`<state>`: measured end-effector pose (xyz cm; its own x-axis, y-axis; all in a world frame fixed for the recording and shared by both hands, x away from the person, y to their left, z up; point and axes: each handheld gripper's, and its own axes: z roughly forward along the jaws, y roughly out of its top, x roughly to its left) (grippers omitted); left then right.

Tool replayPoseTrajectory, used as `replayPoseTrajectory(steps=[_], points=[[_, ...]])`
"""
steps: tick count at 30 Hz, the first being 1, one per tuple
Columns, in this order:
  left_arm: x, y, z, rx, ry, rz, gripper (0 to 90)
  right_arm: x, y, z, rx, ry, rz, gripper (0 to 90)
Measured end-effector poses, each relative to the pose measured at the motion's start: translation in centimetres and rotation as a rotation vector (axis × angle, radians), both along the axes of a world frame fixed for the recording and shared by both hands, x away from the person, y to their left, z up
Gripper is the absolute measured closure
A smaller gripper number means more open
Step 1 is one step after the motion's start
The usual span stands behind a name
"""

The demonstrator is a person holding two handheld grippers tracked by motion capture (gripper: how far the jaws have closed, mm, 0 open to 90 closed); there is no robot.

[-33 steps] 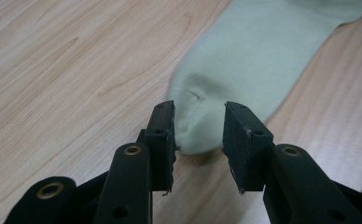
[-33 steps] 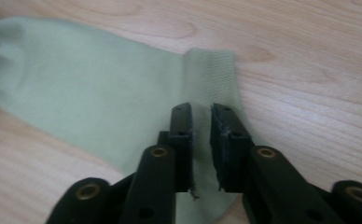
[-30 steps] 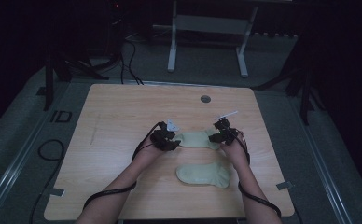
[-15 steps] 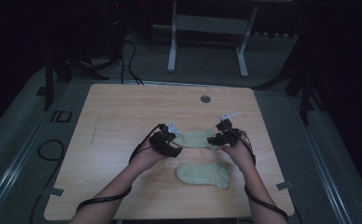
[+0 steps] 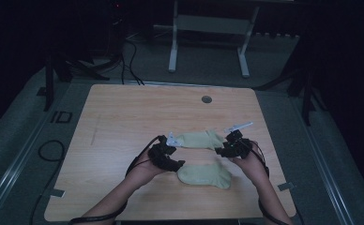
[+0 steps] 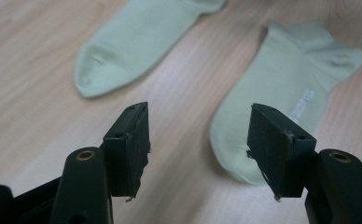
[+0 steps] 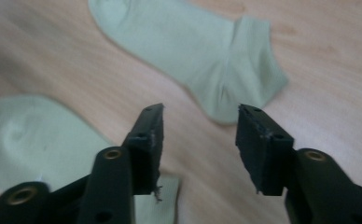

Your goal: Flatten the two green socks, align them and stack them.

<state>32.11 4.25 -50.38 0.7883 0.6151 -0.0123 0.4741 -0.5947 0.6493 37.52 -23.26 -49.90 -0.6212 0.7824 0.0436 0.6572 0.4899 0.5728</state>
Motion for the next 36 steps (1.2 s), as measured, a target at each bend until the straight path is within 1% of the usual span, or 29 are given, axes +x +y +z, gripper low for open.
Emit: replayPoseTrajectory(steps=[1, 3, 6, 8, 10, 12, 14, 15, 17, 20, 21, 22, 26, 27, 29, 31, 33, 36], points=[[-0.2, -0.1, -0.2, 0.012, 0.004, -0.012, 38.8, -0.3, -0.1, -0.1, -0.001, 0.004, 0.003, 52.0], [-0.5, -0.3, -0.8, 0.006, 0.024, -0.016, 38.8, -1.0, -0.5, -0.3, 0.006, 0.008, 0.003, 52.2], [-0.8, -0.5, -1.8, 0.011, 0.041, -0.02, 38.8, -1.9, -1.2, -0.9, 0.012, 0.01, -0.016, 52.9], [-1.0, -0.7, -2.5, 0.035, 0.04, -0.032, 39.8, -2.6, -1.5, -1.5, -0.001, 0.017, -0.01, 53.1], [-1.3, -0.8, -3.1, 0.03, 0.053, -0.032, 40.0, -3.3, -1.7, -2.1, -0.017, 0.024, -0.001, 53.4], [-1.4, -0.7, -3.6, 0.021, 0.064, -0.024, 40.7, -3.8, -1.9, -2.6, -0.022, 0.04, 0.0, 53.6], [-1.5, -0.7, -4.1, 0.016, 0.075, -0.02, 42.9, -4.4, -2.0, -3.0, -0.014, 0.051, -0.007, 53.9], [-1.5, -0.7, -4.2, 0.015, 0.079, -0.016, 43.3, -4.8, -2.0, -3.3, -0.025, 0.051, 0.002, 53.9], [-1.6, -0.7, -4.4, 0.014, 0.077, -0.014, 47.4, -5.5, -1.8, -3.6, -0.057, 0.033, 0.014, 55.3], [-1.8, -0.9, -4.8, 0.038, 0.068, -0.014, 53.8, -6.2, -1.8, -3.9, -0.064, 0.017, 0.018, 56.7], [-1.8, -1.0, -4.9, 0.043, 0.069, -0.008, 54.3, -6.4, -1.8, -4.0, -0.073, 0.016, 0.014, 57.1], [-1.8, -1.0, -5.0, 0.036, 0.073, -0.008, 57.0, -6.5, -1.7, -4.2, -0.083, 0.018, 0.014, 58.0], [-1.9, -1.1, -5.0, 0.029, 0.068, -0.011, 63.6, -7.0, -1.6, -4.5, -0.075, 0.019, 0.015, 61.3], [-2.0, -1.1, -5.0, 0.029, 0.066, -0.009, 66.2, -7.1, -1.7, -4.5, -0.073, 0.019, 0.011, 64.8], [-2.1, -1.1, -5.1, 0.024, 0.067, -0.008, 71.5, -7.3, -1.7, -4.6, -0.077, 0.009, 0.01, 68.4], [-2.2, -1.1, -5.1, 0.026, 0.065, -0.015, 78.3, -7.7, -1.6, -4.6, -0.074, 0.006, 0.015, 76.5], [-2.2, -1.1, -5.1, 0.027, 0.058, -0.009, 86.3, -7.9, -1.4, -4.6, -0.082, 0.003, 0.024, 80.9], [-2.2, -1.0, -5.0, 0.018, 0.066, -0.002, 87.8, -7.9, -1.1, -4.5, -0.095, 0.015, 0.02, 82.6]])
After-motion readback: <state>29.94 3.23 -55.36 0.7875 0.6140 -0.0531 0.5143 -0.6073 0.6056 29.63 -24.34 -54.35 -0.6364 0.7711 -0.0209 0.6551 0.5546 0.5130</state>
